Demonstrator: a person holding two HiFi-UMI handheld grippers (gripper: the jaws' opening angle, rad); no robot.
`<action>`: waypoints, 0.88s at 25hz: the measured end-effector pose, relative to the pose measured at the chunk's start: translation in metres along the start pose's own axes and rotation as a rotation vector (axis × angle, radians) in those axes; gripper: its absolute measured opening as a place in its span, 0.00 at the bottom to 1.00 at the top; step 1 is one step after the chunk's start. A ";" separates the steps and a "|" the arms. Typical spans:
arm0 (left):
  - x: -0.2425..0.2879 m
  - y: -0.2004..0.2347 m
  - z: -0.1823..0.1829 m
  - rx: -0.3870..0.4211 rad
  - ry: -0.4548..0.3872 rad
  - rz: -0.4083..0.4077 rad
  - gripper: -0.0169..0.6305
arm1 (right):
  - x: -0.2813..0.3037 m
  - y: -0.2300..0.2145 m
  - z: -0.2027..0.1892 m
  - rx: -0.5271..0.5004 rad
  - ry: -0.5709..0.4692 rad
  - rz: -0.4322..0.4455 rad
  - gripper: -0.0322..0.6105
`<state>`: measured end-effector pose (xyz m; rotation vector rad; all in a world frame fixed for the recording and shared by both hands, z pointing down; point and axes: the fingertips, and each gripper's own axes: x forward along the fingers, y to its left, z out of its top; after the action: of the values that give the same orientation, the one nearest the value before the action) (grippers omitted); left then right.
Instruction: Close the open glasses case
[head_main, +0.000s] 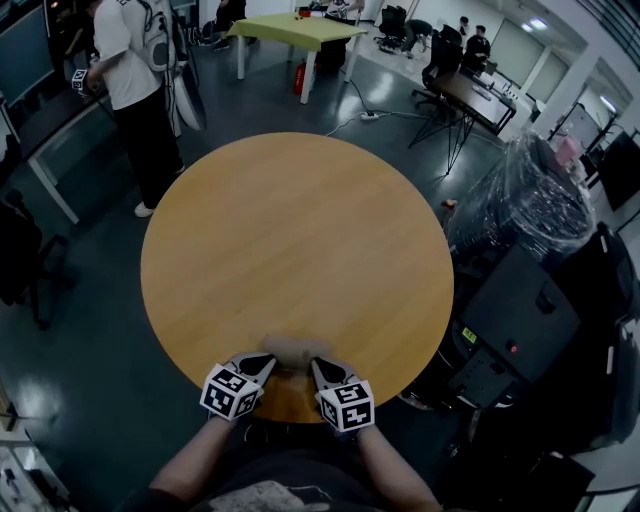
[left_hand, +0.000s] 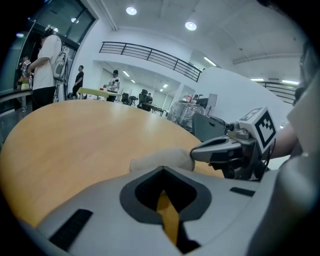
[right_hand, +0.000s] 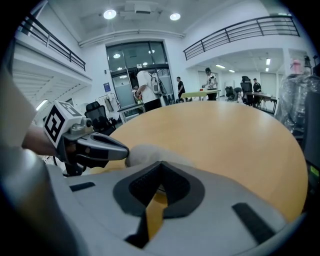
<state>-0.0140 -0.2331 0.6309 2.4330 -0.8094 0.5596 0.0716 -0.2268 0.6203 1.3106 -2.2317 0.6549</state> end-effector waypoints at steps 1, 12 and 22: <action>0.002 0.000 -0.001 -0.003 0.007 -0.005 0.04 | 0.000 -0.001 -0.001 0.002 0.000 0.002 0.03; 0.007 -0.001 -0.007 -0.044 -0.012 -0.040 0.04 | 0.000 -0.004 -0.004 0.008 0.001 0.015 0.03; -0.020 -0.036 -0.030 -0.030 -0.014 -0.197 0.04 | -0.012 0.001 -0.016 -0.051 0.038 -0.054 0.03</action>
<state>-0.0117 -0.1823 0.6315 2.4555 -0.5703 0.4525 0.0785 -0.2087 0.6257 1.3175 -2.1611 0.5946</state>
